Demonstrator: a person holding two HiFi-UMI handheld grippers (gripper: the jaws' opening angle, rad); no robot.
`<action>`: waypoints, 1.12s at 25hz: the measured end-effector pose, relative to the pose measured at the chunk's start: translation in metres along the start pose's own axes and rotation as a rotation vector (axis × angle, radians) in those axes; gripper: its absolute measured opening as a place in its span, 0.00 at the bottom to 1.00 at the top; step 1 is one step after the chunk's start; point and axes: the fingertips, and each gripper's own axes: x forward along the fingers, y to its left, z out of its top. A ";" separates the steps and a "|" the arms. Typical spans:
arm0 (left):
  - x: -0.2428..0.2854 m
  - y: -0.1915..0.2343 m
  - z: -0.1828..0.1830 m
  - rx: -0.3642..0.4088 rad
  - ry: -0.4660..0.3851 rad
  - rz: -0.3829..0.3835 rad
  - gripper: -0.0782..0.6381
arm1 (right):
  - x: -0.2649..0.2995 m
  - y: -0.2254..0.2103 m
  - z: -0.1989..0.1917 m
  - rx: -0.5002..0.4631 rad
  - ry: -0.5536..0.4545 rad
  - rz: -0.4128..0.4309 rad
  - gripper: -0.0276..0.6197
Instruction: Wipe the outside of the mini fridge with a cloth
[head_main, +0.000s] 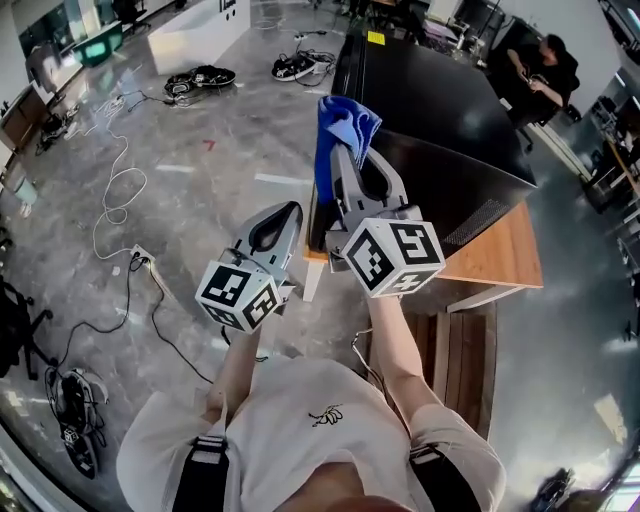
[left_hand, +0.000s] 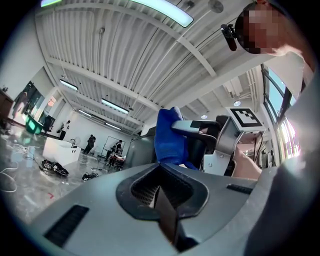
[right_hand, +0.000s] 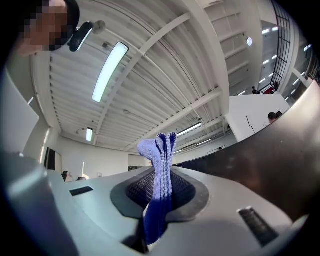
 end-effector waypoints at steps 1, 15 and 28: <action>0.000 0.004 -0.002 -0.005 0.005 -0.004 0.12 | 0.004 0.001 -0.003 -0.019 0.003 -0.010 0.14; -0.012 0.026 0.001 -0.015 0.004 0.014 0.12 | 0.013 -0.009 -0.008 -0.049 -0.031 -0.120 0.14; -0.015 0.007 0.002 -0.047 -0.022 0.037 0.12 | 0.010 -0.017 -0.003 -0.097 -0.027 -0.138 0.14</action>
